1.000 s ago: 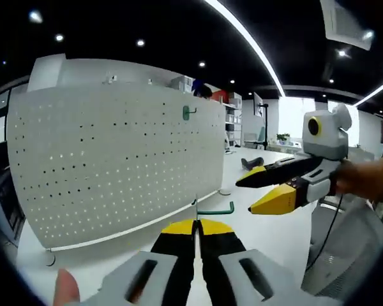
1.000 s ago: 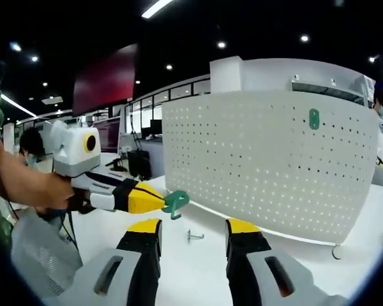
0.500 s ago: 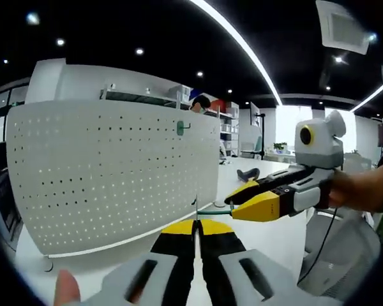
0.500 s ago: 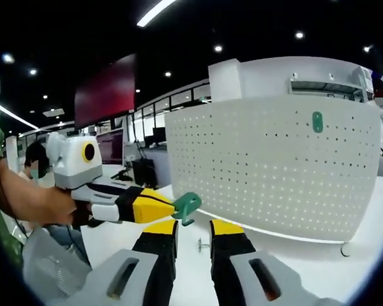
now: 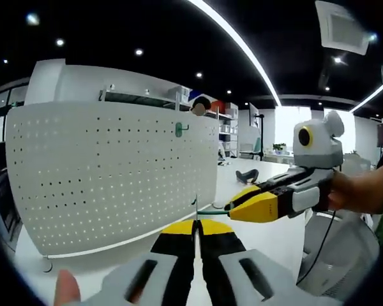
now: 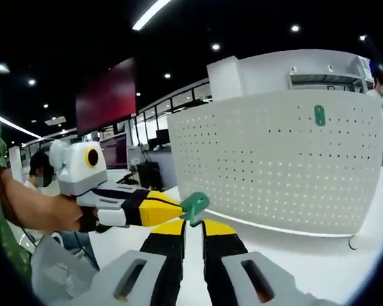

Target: Insert the hook assembly into the mounting plate slot until the hook locks in place.

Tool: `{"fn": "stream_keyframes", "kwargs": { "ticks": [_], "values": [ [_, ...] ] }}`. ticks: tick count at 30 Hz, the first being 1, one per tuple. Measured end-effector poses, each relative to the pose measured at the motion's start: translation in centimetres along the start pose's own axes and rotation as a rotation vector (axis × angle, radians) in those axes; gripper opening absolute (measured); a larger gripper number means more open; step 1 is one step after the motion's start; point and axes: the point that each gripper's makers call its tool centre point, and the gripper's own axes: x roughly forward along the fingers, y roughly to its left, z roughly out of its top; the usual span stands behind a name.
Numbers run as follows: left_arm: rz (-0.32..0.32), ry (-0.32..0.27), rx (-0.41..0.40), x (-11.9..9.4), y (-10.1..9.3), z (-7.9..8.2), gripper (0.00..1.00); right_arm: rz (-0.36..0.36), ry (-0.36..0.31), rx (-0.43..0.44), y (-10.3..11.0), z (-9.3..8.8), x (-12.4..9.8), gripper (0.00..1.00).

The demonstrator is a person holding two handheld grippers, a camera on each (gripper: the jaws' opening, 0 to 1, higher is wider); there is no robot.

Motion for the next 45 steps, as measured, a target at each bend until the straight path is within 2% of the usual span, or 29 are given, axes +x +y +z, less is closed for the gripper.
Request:
{"fn": "stream_keyframes", "kwargs": {
  "ticks": [6, 9, 16, 28, 34, 41, 45],
  "values": [
    [0.006, -0.006, -0.006, 0.0, 0.2, 0.1, 0.02, -0.001, 0.001, -0.002, 0.1, 0.0, 0.0, 0.04],
    [0.007, -0.009, -0.008, -0.1, 0.2, 0.0, 0.02, 0.015, -0.021, 0.064, 0.2, 0.2, 0.0, 0.04],
    [0.010, -0.015, -0.009, -0.1, 0.1, 0.0, 0.02, 0.023, -0.045, 0.136, 0.0, 0.6, -0.1, 0.03],
    [0.011, -0.009, -0.009, 0.0, 0.0, -0.2, 0.02, 0.029, -0.063, 0.166, 0.2, 0.7, 0.0, 0.02],
    [0.004, 0.000, -0.011, 0.1, -0.1, -0.4, 0.02, 0.029, -0.061, 0.137, 0.4, 0.8, -0.1, 0.01],
    [-0.007, 0.022, -0.010, 0.4, -0.3, -0.8, 0.03, 0.012, -0.042, -0.011, 0.9, 1.0, -0.1, 0.01],
    [-0.004, 0.008, -0.030, 0.3, -0.2, -0.5, 0.02, -0.002, -0.039, -0.021, 0.6, 0.9, -0.2, 0.01]
  ]
}}
